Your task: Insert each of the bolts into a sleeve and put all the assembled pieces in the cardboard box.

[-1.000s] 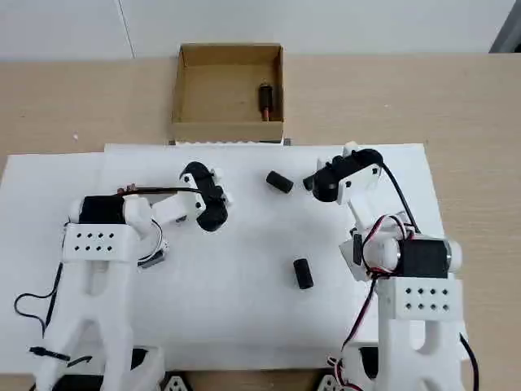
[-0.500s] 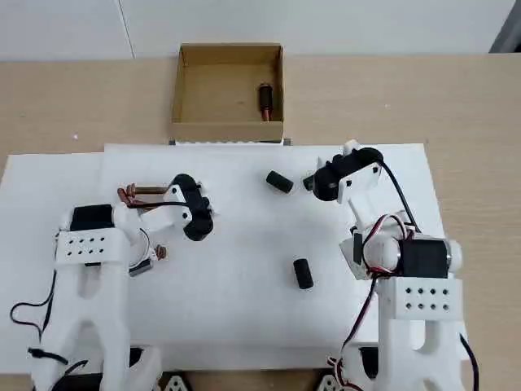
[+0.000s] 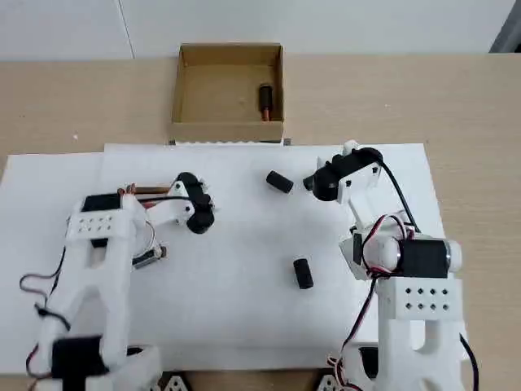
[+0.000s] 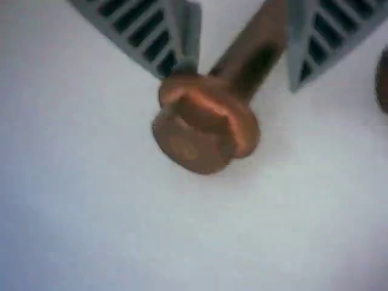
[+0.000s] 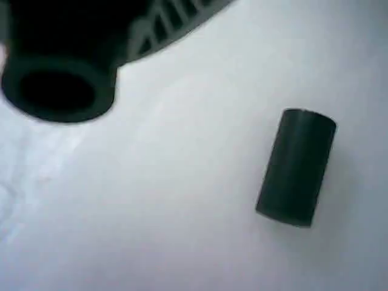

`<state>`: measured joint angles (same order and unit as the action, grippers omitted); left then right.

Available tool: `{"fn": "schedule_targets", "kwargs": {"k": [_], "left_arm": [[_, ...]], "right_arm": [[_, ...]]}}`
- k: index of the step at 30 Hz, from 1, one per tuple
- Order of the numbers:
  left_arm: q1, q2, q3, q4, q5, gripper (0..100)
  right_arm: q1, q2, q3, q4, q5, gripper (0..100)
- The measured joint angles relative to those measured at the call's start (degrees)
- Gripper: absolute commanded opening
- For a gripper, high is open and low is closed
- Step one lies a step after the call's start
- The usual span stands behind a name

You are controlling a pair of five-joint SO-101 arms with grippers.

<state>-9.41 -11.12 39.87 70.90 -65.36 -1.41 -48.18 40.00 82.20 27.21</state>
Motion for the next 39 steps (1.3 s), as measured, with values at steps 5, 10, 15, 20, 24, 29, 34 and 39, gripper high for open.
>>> {"fn": "schedule_targets", "kwargs": {"k": [5,10,15,20,24,29,34,39], "left_arm": [[0.0,6.5,-4.0,0.0,0.0,5],[0.2,9.1,-4.6,0.2,0.0,0],[0.3,9.8,-4.7,0.2,0.0,0],[0.3,9.2,-6.2,3.2,0.0,0],[0.9,5.5,-7.8,6.9,1.5,0],[4.7,-4.7,-8.0,10.4,7.4,0],[10.2,-16.4,-8.0,10.9,19.0,0],[11.6,-24.4,-8.0,11.7,26.5,0]], "right_arm": [[-0.1,0.0,0.0,0.0,0.0,0.4],[0.0,0.0,0.0,0.0,0.0,0.4],[-0.1,0.0,0.0,0.0,0.0,0.4],[-0.1,0.0,0.0,0.0,0.0,0.4],[-0.1,0.0,-0.3,1.7,0.0,0.4],[-0.1,-0.2,-4.3,5.9,0.1,0.4],[-0.1,-0.3,-4.5,9.5,-0.1,0.4],[0.0,-0.3,-4.5,13.1,-6.9,0.5]]}}
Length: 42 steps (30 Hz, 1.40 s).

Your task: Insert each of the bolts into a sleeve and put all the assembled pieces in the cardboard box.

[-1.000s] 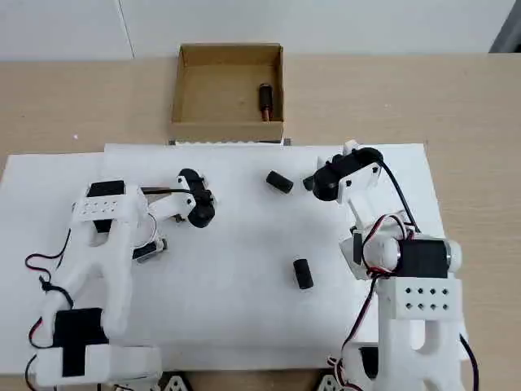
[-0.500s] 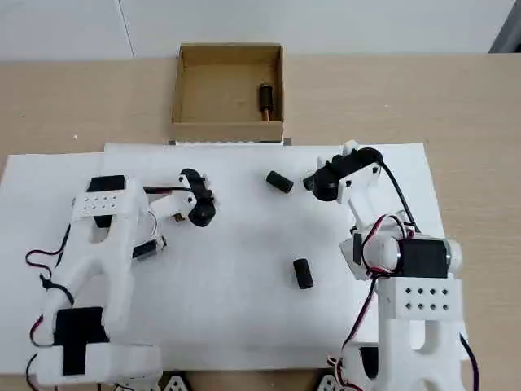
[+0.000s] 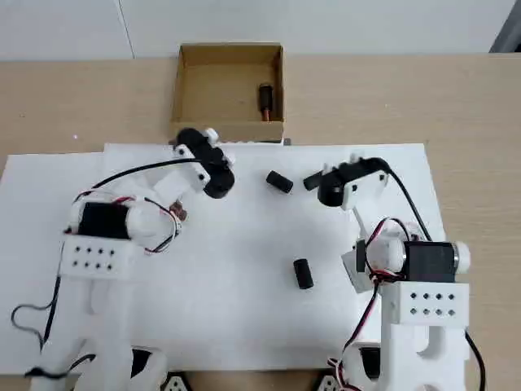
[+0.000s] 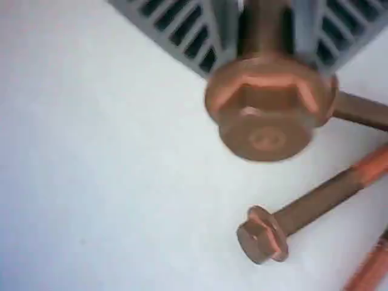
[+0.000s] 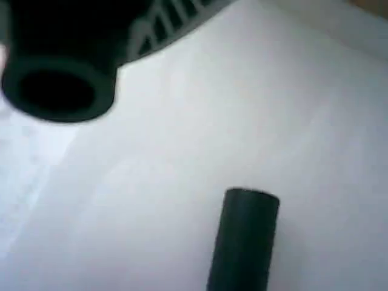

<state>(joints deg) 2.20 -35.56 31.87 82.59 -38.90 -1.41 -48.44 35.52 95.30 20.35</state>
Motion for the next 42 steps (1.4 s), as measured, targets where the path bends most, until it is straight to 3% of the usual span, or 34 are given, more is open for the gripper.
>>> {"fn": "schedule_targets", "kwargs": {"k": [10,20,30,36,42], "left_arm": [[3.2,-13.6,2.0,2.5,9.8,0],[5.9,-42.2,27.3,-11.2,20.4,0],[5.9,-66.0,43.9,-14.6,36.9,0],[5.9,-67.7,45.7,-20.5,47.3,0],[6.2,-67.7,48.1,-29.1,55.7,0]], "right_arm": [[-0.1,-9.1,-2.5,-4.7,-12.6,0.4],[-8.0,-24.5,11.6,-18.1,-23.5,0.4],[-17.4,-43.6,33.1,-30.7,-24.7,0.4],[-23.1,-54.2,45.9,-39.5,-24.7,0.4],[-30.2,-54.5,53.9,-48.7,-24.7,0.4]]}}
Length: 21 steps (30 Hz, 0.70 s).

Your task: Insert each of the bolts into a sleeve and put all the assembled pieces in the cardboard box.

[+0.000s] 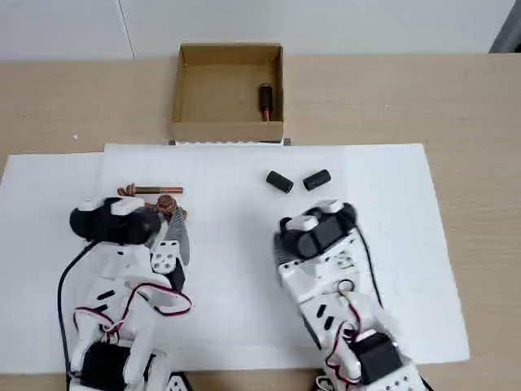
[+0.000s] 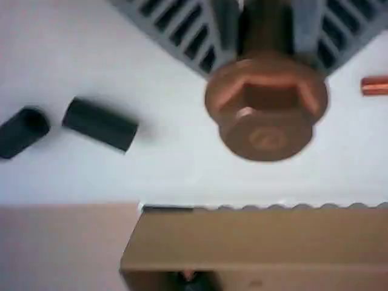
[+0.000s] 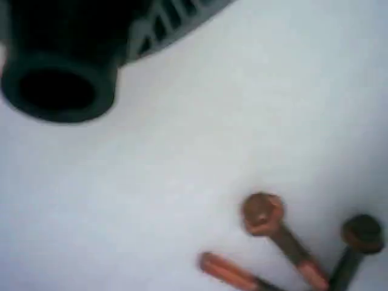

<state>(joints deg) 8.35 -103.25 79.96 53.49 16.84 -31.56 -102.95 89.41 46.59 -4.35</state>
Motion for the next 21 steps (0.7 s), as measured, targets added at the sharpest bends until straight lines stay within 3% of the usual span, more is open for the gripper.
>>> {"fn": "schedule_targets", "kwargs": {"k": [10,21], "left_arm": [[8.0,0.0,2.1,-10.1,20.7,2],[9.3,0.0,2.1,-14.3,23.3,2]], "right_arm": [[-9.0,0.0,6.1,-8.0,2.0,0.4],[-9.9,0.0,6.2,-8.0,7.8,0.4]]}}
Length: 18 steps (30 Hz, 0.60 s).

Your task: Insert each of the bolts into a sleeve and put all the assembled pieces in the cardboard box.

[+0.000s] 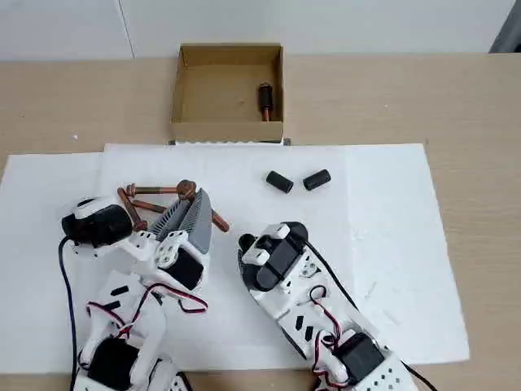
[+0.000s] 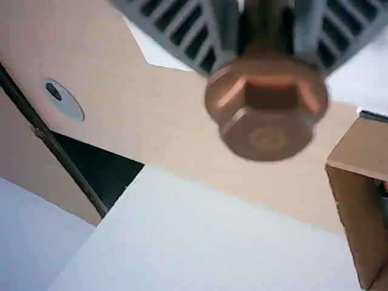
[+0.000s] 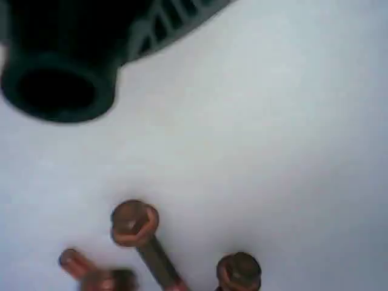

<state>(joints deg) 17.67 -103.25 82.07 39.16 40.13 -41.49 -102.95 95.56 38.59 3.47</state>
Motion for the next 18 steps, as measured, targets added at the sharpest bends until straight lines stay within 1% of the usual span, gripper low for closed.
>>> {"fn": "schedule_targets", "kwargs": {"k": [8,18], "left_arm": [[5.4,0.0,1.4,0.0,0.0,2],[5.5,0.0,3.1,-0.1,-1.1,2]], "right_arm": [[0.0,0.0,0.0,-0.5,3.3,0.4],[0.0,0.0,0.0,-2.5,5.4,0.4]]}}
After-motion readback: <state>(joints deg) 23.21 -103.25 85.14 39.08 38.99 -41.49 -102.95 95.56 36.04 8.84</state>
